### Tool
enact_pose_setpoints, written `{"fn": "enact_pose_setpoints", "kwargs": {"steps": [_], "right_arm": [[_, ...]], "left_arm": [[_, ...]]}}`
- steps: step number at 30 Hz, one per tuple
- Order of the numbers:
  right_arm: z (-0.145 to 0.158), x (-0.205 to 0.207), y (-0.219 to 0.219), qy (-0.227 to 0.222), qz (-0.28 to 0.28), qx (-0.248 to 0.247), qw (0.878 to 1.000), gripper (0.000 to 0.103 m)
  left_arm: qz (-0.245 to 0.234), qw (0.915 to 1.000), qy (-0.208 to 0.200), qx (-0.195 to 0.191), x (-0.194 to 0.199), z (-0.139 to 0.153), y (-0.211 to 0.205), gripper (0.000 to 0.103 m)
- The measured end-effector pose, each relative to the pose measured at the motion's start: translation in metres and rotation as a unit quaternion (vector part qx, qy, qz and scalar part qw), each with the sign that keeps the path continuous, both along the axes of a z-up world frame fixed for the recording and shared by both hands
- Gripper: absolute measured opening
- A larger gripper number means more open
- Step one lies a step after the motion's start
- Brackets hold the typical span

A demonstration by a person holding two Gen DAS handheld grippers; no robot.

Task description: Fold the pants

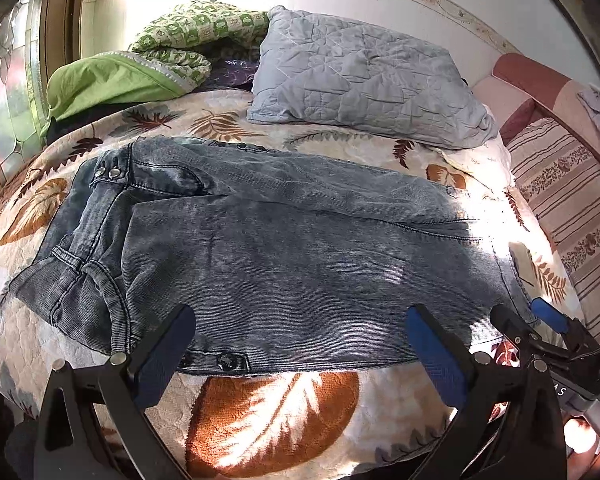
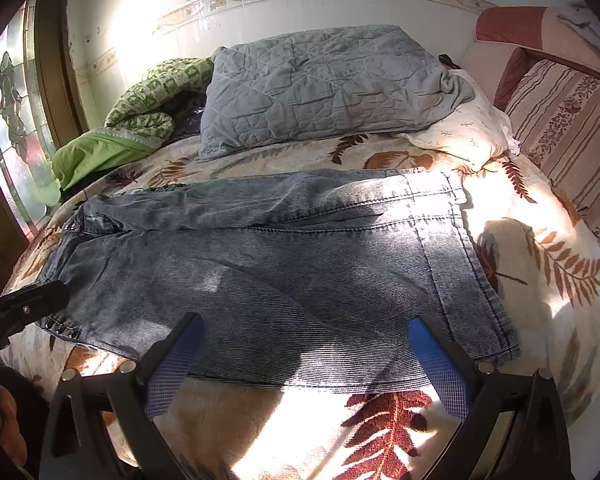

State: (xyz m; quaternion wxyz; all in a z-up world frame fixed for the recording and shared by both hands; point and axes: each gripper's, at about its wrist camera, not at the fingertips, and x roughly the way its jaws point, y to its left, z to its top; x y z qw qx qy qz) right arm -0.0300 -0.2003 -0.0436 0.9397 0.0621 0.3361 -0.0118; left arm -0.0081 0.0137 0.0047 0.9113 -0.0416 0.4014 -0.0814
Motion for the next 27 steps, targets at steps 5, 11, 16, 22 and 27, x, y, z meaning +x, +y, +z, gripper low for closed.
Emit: {"fn": "enact_pose_setpoints", "kwargs": {"steps": [5, 11, 16, 22, 27], "right_arm": [[0.001, 0.0, 0.001, -0.001, 0.0, -0.001, 1.0, 0.103], [0.003, -0.002, 0.001, -0.01, 0.001, -0.001, 1.0, 0.103], [0.001, -0.002, -0.014, -0.001, -0.01, 0.038, 0.999, 0.103], [-0.002, -0.014, -0.072, 0.0, -0.065, 0.147, 0.987, 0.103], [-0.028, -0.026, -0.134, 0.026, -0.125, 0.296, 0.947, 0.103]], "left_arm": [[-0.001, 0.9996, -0.003, 0.028, -0.002, 0.0, -0.004, 0.103], [0.007, 0.9985, -0.005, 0.054, -0.003, 0.0, -0.002, 0.103], [0.037, 0.9993, -0.004, 0.008, 0.0, 0.005, 0.025, 0.103], [0.147, 0.989, 0.018, 0.001, 0.016, -0.004, 0.091, 0.103], [0.242, 0.9688, 0.042, -0.037, 0.022, -0.018, 0.153, 0.103]]}}
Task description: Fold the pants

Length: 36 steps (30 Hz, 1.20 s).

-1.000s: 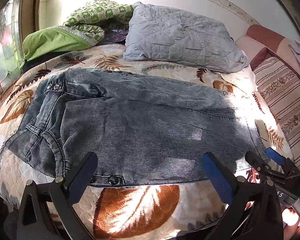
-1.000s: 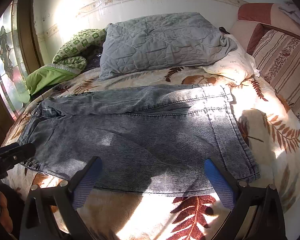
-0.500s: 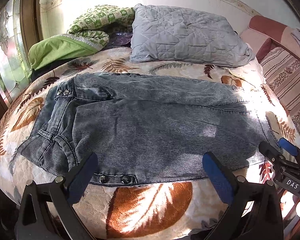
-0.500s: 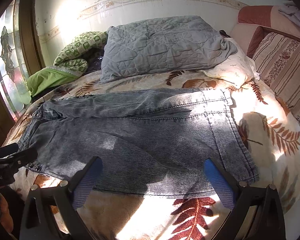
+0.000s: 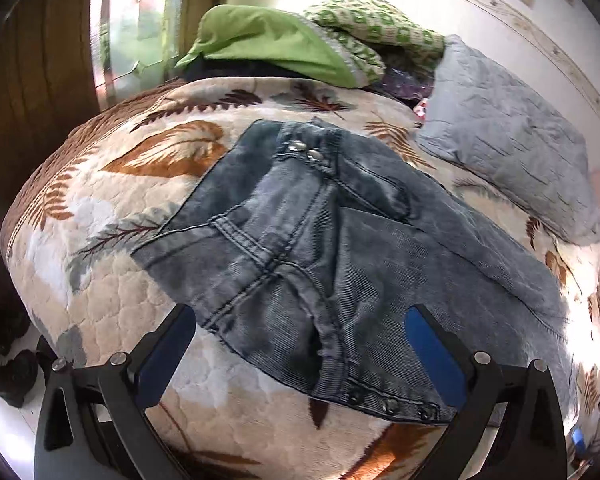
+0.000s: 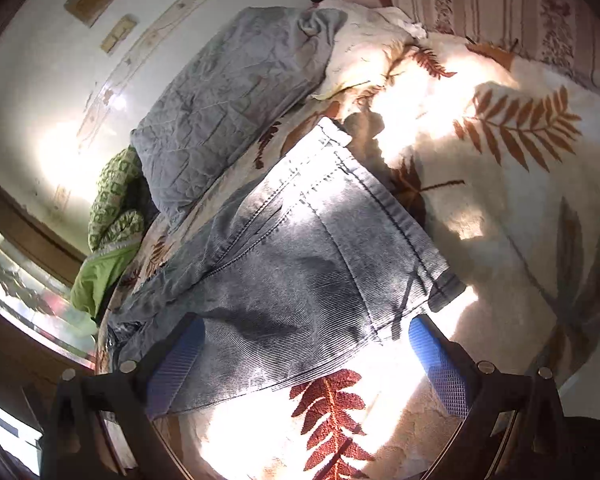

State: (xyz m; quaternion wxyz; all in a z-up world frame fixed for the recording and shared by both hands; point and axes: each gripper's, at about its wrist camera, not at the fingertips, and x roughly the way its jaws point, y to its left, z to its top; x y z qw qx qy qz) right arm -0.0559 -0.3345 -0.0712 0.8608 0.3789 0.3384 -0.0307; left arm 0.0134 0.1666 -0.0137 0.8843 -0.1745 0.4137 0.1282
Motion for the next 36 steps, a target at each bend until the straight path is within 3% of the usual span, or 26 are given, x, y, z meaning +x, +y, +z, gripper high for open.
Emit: {"fn": "enact_pose_setpoints", "kwargs": {"steps": [6, 10, 11, 12, 13, 14, 16, 17, 19, 22, 26, 28, 29, 30, 31, 36], "right_arm": [[-0.026, -0.002, -0.036, 0.014, -0.036, 0.12, 0.992, 0.099], [-0.034, 0.007, -0.044, 0.021, -0.049, 0.148, 0.988, 0.091], [-0.036, 0.01, -0.047, 0.023, -0.053, 0.15, 0.987, 0.089], [-0.037, 0.014, -0.048, 0.026, -0.057, 0.152, 0.986, 0.084], [-0.038, 0.016, -0.05, 0.029, -0.06, 0.151, 0.986, 0.077], [-0.039, 0.019, -0.052, 0.032, -0.063, 0.149, 0.986, 0.073], [-0.041, 0.02, -0.054, 0.039, -0.071, 0.145, 0.986, 0.054], [-0.042, 0.02, -0.053, 0.042, -0.072, 0.14, 0.987, 0.051], [-0.039, 0.023, -0.05, 0.044, -0.069, 0.12, 0.989, 0.046], [-0.039, 0.024, -0.047, 0.047, -0.062, 0.109, 0.991, 0.038], [-0.039, 0.024, -0.047, 0.051, -0.056, 0.099, 0.992, 0.035], [-0.04, 0.023, -0.047, 0.055, -0.056, 0.1, 0.992, 0.035], [-0.041, 0.023, -0.048, 0.056, -0.06, 0.1, 0.992, 0.035], [-0.042, 0.022, -0.048, 0.055, -0.061, 0.104, 0.991, 0.036], [-0.042, 0.022, -0.049, 0.052, -0.061, 0.107, 0.991, 0.039], [-0.039, 0.024, -0.045, 0.05, -0.057, 0.098, 0.992, 0.043]], "left_arm": [[0.063, 0.9967, 0.006, -0.052, 0.001, -0.015, 0.04, 0.103], [0.073, 0.9938, 0.023, -0.081, 0.008, -0.027, 0.049, 0.099], [0.073, 0.9929, 0.027, -0.091, 0.01, -0.03, 0.051, 0.095], [0.07, 0.9917, 0.032, -0.103, 0.012, -0.034, 0.053, 0.08], [0.069, 0.9901, 0.041, -0.115, 0.014, -0.038, 0.055, 0.056], [0.075, 0.9882, 0.052, -0.123, 0.014, -0.041, 0.058, 0.047], [0.083, 0.9853, 0.043, -0.143, 0.012, -0.042, 0.065, 0.042], [0.083, 0.9844, 0.043, -0.149, 0.013, -0.042, 0.067, 0.039], [0.09, 0.983, 0.049, -0.153, 0.013, -0.044, 0.07, 0.025], [0.098, 0.9802, 0.048, -0.165, 0.012, -0.047, 0.075, 0.02], [0.101, 0.9793, 0.045, -0.17, 0.008, -0.042, 0.077, 0.019], [0.096, 0.981, 0.051, -0.16, 0.005, -0.036, 0.075, 0.029], [0.104, 0.9807, 0.062, -0.154, 0.002, -0.035, 0.075, 0.037], [0.118, 0.9799, 0.071, -0.145, -0.002, -0.035, 0.077, 0.062], [0.133, 0.9793, 0.073, -0.135, -0.006, -0.035, 0.079, 0.075], [0.135, 0.9797, 0.076, -0.128, 0.0, -0.042, 0.086, 0.075]]}}
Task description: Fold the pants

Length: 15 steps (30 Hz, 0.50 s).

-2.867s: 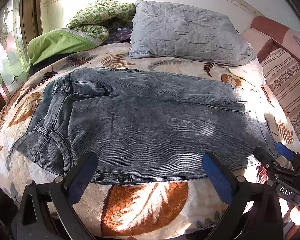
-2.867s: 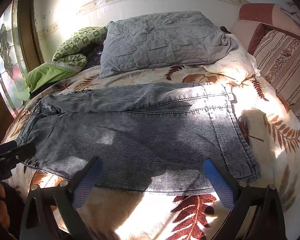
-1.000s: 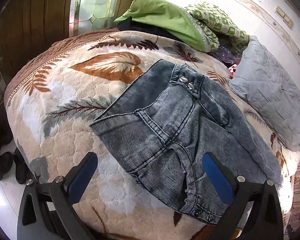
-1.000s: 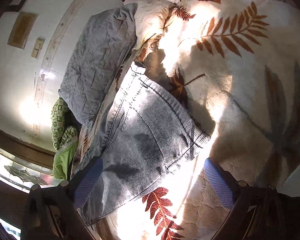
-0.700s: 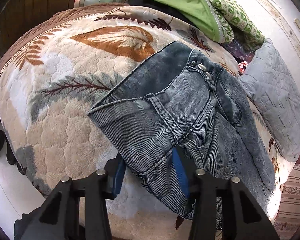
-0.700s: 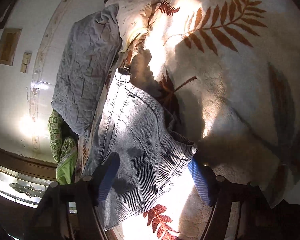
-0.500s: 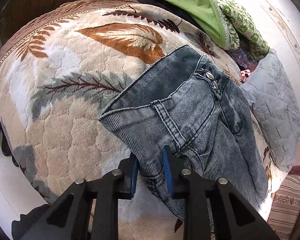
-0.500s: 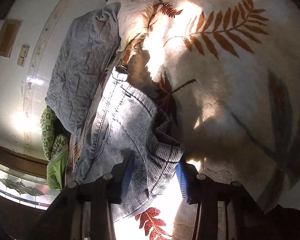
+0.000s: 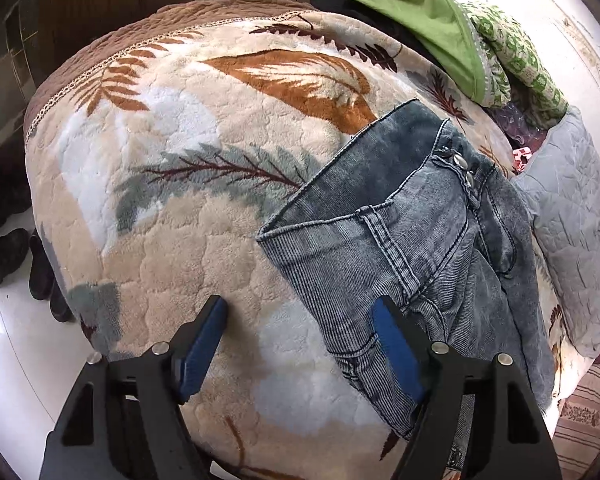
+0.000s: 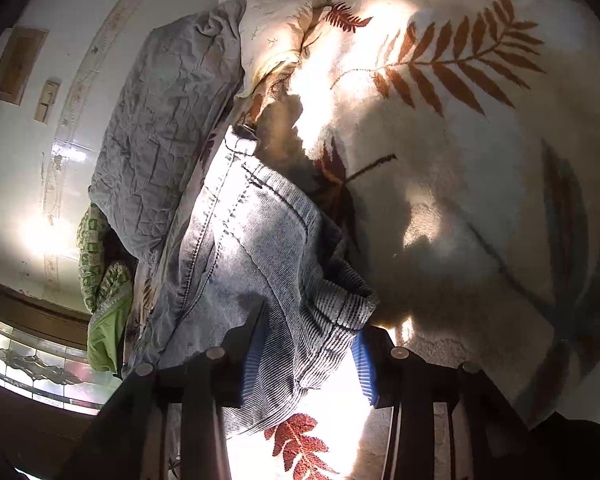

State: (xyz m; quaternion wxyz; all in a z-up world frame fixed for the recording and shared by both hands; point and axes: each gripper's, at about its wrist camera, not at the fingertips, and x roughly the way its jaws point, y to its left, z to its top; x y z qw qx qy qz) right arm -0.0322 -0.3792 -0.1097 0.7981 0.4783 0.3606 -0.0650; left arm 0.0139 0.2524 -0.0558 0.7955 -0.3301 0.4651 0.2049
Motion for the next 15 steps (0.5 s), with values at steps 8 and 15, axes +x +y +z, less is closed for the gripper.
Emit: {"fn": "enact_pose_setpoints", "kwargs": {"steps": [8, 15], "right_arm": [[0.013, -0.007, 0.0, -0.009, 0.012, -0.027, 1.0, 0.013], [0.049, -0.028, 0.0, -0.03, 0.022, -0.081, 0.996, 0.012]], "left_arm": [[-0.015, 0.9991, -0.039, -0.01, 0.0, 0.018, 0.001, 0.006], [-0.019, 0.9947, -0.097, 0.029, -0.039, 0.053, -0.016, 0.005]]}}
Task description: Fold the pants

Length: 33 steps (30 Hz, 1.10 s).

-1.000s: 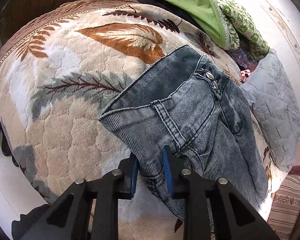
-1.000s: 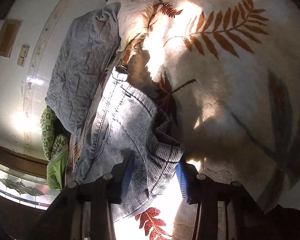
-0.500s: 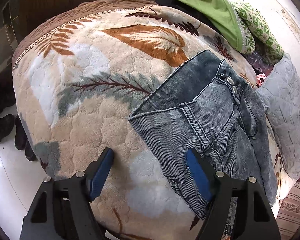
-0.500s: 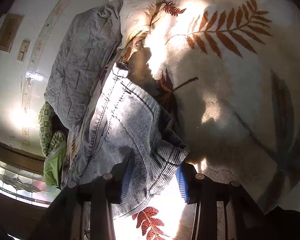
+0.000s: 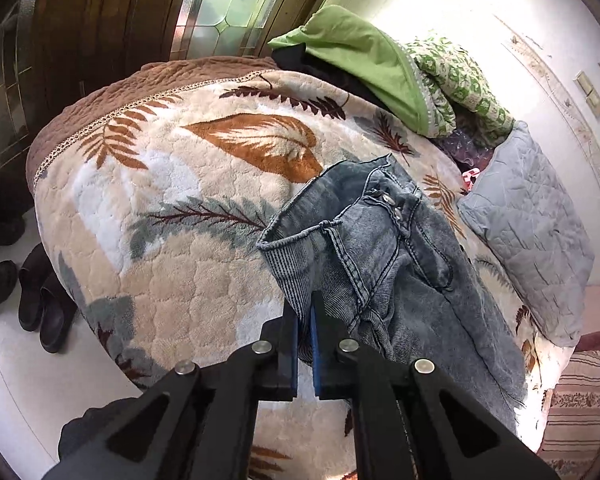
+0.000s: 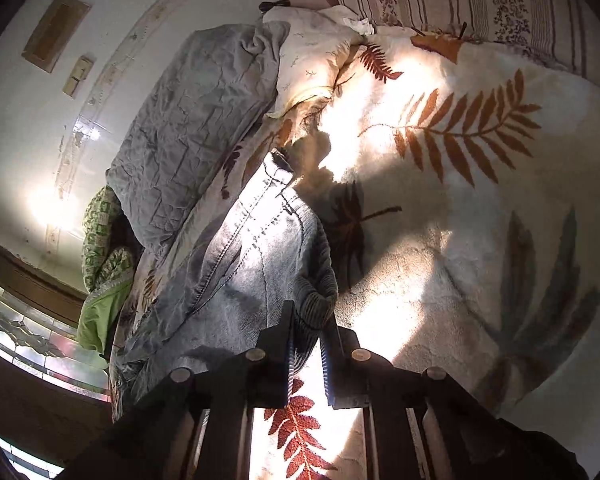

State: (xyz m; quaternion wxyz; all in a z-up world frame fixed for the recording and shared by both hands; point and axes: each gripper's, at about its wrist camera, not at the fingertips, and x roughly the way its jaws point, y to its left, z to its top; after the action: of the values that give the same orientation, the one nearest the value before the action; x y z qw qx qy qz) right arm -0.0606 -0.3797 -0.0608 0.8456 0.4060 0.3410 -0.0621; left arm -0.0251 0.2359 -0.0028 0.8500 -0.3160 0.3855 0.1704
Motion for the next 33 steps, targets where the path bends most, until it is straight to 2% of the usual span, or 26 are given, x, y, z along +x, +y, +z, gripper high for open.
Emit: {"fn": "enact_pose_setpoints", "kwargs": {"steps": [4, 7, 10, 13, 16, 17, 19, 20, 23, 25, 27, 29, 31, 32, 33], "right_arm": [[-0.002, -0.008, -0.006, 0.015, -0.011, -0.007, 1.0, 0.012], [-0.02, -0.004, -0.013, 0.056, -0.01, 0.025, 0.998, 0.014], [-0.021, -0.003, -0.017, 0.062, -0.019, 0.016, 0.998, 0.015], [-0.021, 0.002, -0.012, 0.078, -0.012, 0.0, 0.997, 0.015], [-0.031, 0.011, -0.008, 0.125, 0.013, -0.003, 0.992, 0.016], [-0.034, 0.011, -0.01, 0.139, 0.006, -0.006, 0.99, 0.02], [-0.03, 0.005, -0.014, 0.155, -0.019, -0.027, 0.987, 0.05], [-0.022, 0.0, -0.017, 0.155, -0.041, -0.049, 0.986, 0.055], [0.009, -0.009, -0.023, 0.111, -0.075, -0.096, 0.986, 0.056], [0.025, 0.003, -0.018, 0.075, -0.044, -0.09, 0.992, 0.059], [0.032, 0.025, -0.003, 0.049, 0.008, -0.077, 0.996, 0.061], [0.025, 0.051, 0.01, 0.037, 0.059, -0.056, 0.996, 0.061], [0.006, 0.074, 0.023, 0.043, 0.099, -0.032, 0.994, 0.061], [-0.007, 0.083, 0.026, 0.061, 0.106, -0.022, 0.992, 0.061], [-0.021, 0.09, 0.026, 0.087, 0.103, -0.024, 0.991, 0.061]], "left_arm": [[0.003, 1.0, 0.005, 0.007, -0.012, -0.006, -0.005, 0.005], [0.003, 0.9994, 0.034, -0.01, -0.015, -0.023, 0.002, 0.005], [0.007, 0.9985, 0.048, -0.027, -0.016, -0.034, 0.008, 0.005], [0.004, 0.9981, 0.056, -0.027, -0.014, -0.037, 0.007, 0.006], [0.007, 0.9964, 0.075, -0.039, -0.012, -0.04, 0.01, 0.011], [0.011, 0.9958, 0.078, -0.047, -0.013, -0.04, 0.013, 0.011], [0.031, 0.9951, 0.082, -0.044, -0.02, -0.035, 0.02, 0.015], [0.044, 0.9955, 0.078, -0.03, -0.024, -0.029, 0.022, 0.016], [0.049, 0.9978, 0.044, 0.006, -0.027, -0.004, 0.023, 0.03], [0.024, 0.9993, 0.019, 0.022, -0.017, 0.01, 0.014, 0.048], [-0.016, 0.9992, 0.009, 0.037, -0.003, 0.018, -0.003, 0.053], [-0.059, 0.9973, 0.005, 0.044, 0.013, 0.016, -0.022, 0.054], [-0.093, 0.9941, 0.02, 0.052, 0.027, 0.006, -0.038, 0.056], [-0.108, 0.9917, 0.034, 0.062, 0.034, -0.003, -0.045, 0.059], [-0.12, 0.9886, 0.059, 0.069, 0.043, -0.017, -0.048, 0.067]]}}
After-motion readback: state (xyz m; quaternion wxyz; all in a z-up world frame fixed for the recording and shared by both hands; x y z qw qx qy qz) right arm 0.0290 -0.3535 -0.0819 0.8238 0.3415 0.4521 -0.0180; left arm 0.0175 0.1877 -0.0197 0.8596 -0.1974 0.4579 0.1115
